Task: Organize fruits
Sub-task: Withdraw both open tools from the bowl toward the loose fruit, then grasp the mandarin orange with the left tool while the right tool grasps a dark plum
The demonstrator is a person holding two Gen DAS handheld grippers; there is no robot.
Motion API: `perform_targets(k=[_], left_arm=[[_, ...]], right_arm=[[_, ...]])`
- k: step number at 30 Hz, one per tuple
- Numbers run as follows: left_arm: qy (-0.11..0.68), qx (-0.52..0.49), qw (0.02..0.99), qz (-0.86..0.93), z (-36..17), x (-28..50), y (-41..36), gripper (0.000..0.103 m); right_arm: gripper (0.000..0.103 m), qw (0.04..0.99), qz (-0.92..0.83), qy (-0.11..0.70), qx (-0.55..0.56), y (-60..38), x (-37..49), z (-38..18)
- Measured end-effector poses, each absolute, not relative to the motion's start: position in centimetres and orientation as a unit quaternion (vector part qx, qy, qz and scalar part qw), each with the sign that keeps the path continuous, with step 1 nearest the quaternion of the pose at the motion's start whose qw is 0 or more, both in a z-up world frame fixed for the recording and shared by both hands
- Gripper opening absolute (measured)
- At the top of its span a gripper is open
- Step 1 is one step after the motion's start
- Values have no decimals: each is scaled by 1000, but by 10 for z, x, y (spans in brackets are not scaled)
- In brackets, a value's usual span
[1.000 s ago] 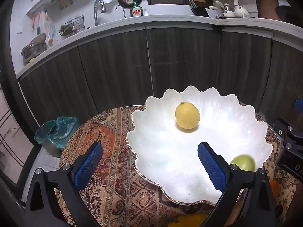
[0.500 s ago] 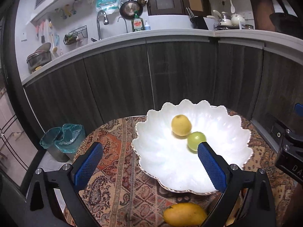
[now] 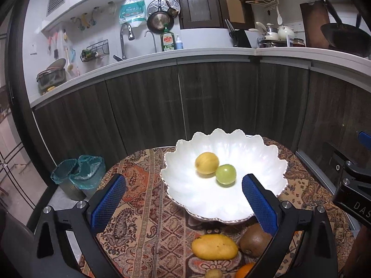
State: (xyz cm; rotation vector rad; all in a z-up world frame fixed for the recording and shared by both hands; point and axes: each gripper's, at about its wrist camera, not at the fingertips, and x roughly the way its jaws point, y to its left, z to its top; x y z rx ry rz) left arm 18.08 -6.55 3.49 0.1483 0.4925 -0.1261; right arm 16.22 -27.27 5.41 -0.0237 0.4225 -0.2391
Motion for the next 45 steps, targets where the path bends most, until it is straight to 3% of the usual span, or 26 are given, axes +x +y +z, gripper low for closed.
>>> perform_targets(k=[21,45], left_arm=[[273,51,956,-97,3,135,-80,101],[356,73,921,-142,-66,124,-107,94]], right_arm=[[98,964,-119,240,-6,-290,117,30],[98,941,-131,313,7,-312,91,-41]])
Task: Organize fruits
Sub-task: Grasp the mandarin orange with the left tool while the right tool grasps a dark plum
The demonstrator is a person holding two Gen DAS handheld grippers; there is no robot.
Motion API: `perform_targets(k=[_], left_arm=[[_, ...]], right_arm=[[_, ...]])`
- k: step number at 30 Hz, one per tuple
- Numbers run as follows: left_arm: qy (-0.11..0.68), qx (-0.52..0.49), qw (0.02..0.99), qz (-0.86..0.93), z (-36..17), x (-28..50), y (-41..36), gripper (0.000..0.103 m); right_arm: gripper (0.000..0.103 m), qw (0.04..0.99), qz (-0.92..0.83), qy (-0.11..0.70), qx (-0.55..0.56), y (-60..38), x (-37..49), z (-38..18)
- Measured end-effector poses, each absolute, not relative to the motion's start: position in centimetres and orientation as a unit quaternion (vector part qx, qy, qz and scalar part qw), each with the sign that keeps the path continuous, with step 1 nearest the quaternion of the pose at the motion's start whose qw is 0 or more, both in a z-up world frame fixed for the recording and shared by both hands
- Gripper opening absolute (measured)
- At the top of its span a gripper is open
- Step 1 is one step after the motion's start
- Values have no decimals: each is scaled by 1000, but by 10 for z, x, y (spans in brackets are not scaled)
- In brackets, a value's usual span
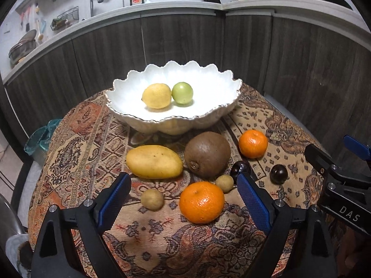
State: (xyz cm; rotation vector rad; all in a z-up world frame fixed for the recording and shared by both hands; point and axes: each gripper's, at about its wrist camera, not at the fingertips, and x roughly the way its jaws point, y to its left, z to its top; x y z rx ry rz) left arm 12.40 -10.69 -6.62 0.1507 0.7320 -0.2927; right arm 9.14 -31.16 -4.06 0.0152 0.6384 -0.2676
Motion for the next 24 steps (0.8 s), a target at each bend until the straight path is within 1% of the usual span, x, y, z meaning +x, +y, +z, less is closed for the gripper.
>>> perform_targets(k=[6,13,24], left_arm=[[370,85,914,-145,-79,125,-113,86],[391,85,904,-149,-92,133,-115,73],[386,87,905,-157,-96,132,-118,71]], right_arm=[[98,933,-135,332,16,-318,91,-56],[98,928,-135,346,19,-318,94,-67],[98,924,-124,361,32,-318,100,-77]])
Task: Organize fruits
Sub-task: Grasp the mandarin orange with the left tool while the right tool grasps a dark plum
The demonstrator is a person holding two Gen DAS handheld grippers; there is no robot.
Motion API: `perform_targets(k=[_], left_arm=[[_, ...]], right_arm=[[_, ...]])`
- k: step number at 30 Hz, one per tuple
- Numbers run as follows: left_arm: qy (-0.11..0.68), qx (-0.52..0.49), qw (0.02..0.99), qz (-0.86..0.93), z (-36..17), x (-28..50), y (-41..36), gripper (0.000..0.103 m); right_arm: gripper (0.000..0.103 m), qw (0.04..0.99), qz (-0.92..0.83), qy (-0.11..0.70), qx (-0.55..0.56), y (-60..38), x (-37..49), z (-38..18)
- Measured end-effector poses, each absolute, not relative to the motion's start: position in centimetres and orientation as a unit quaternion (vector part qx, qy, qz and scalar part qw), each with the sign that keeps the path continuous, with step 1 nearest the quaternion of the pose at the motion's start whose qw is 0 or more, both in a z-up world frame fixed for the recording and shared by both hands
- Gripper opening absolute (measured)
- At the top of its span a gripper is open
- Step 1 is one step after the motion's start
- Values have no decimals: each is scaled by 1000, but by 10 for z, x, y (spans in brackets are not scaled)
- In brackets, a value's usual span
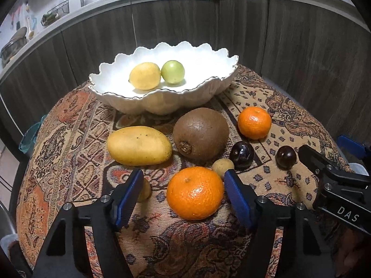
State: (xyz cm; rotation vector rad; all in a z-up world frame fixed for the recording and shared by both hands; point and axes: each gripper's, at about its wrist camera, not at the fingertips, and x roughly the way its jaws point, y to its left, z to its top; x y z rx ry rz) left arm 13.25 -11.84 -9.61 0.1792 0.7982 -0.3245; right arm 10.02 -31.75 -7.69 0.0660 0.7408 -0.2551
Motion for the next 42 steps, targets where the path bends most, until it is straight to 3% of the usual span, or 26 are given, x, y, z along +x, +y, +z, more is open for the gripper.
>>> perform_targets(k=[4,14,32,36,42], left_arm=[[387,89,903,-164,-97,131,-122,60],[403,84,895,-172,-108,133,-126,48],[387,75,904,-165,-97,131,-115,46],[388,71,904,-166,-97,133,-113,46],[391,65,903,-166,-98,135,-111,46]], right_arm=[[98,924,-123,360,36,-318,100,-77],[98,925,-127,358,36,-321,98,-75],[97,924,-104,367,30,-309,107,-79],[76,919,-90,383,33,-305,117,-86],[56,912,-67,403,43,-298,129,-96]])
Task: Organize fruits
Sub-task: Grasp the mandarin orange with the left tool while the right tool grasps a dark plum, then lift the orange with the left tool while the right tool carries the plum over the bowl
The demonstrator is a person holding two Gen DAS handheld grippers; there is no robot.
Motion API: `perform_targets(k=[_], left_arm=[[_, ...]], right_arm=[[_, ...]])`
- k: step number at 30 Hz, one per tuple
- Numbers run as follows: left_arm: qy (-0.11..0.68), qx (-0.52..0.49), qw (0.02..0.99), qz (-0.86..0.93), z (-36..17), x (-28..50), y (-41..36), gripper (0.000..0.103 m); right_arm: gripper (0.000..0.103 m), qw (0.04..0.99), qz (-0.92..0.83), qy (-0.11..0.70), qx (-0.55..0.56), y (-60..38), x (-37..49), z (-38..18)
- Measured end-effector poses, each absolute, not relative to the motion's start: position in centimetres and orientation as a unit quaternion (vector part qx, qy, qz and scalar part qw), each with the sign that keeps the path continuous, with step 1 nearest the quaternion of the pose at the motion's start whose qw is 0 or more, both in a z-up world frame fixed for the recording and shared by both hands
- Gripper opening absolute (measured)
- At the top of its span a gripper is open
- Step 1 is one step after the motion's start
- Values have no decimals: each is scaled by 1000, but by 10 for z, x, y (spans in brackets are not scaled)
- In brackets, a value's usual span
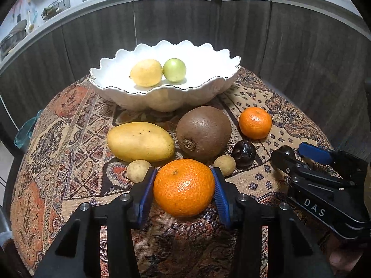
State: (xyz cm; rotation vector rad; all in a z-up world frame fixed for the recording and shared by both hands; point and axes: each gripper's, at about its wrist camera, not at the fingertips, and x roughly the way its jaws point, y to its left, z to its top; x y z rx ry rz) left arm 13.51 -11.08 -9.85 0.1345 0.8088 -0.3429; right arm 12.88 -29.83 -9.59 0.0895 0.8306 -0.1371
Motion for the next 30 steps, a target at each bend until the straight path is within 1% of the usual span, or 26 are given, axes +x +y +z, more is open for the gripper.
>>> perform_targets(k=[2,3,4,6,7,8,15,30], left_arm=[[391,63,903,-165,-98,136,-110,46],[391,63,903,-165,-98,136,-110,46],[391,63,903,-165,-98,136,-110,46],[391,62,903,-165,-98,135,-110,46],[391,62,903,-165,-98,136,-109,46],[391,62,903,-165,-98,136,-109,46],[386,59,906,-165,-92,134,-108,46],[358,44,918,-166,-63,138,-100,46]], right_arm=[[53,910,-65,407,42,-297,130,-97],[50,909,-65,409,40,-296,131,-97],[44,908,-63,411,39,-294,131,-98],[38,907,-60,416,34,-291,133,-100],[32,907,-60,415,32,-290,132,-99],[29,907,-57,415,33,-289,132,-99],[29,911,-53,408,32,-284,128,-94],[29,927,-50,372,24,-276,126,-59]])
